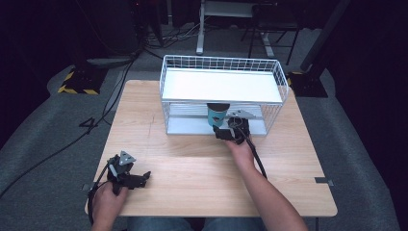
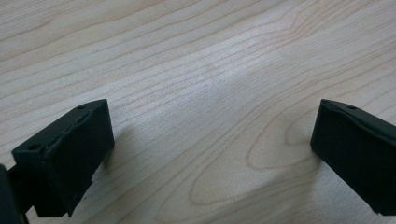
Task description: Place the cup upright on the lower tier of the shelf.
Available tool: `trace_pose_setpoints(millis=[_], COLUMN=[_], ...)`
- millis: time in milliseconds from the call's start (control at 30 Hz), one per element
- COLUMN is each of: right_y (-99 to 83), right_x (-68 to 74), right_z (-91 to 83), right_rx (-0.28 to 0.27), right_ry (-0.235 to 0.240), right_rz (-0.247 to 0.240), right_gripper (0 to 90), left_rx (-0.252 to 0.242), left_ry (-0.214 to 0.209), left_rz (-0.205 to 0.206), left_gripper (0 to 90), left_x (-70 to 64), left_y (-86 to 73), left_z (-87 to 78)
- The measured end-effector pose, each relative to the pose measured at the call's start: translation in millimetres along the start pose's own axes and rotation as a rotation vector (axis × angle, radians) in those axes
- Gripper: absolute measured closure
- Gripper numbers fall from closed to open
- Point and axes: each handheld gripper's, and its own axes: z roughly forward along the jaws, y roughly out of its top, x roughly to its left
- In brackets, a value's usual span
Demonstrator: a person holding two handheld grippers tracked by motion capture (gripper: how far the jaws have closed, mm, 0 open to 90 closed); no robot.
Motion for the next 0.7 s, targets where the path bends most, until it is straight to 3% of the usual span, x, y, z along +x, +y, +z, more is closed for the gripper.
trace_pose_setpoints(millis=[333, 700], right_y=[-0.1, -10.9], right_x=[4.2, -7.1], right_z=[-36.7, -80.6], right_rx=[-0.017, 0.006], right_ry=[0.052, 0.121], right_rz=[-0.047, -0.049], right_gripper=[12.2, 12.7], left_rx=[0.000, -0.002], left_ry=[-0.001, 0.000], left_rz=[-0.001, -0.002], left_gripper=[0.0, 0.0], left_x=[-0.1, 0.0], left_y=[-0.1, -0.4], left_z=[0.0, -0.1])
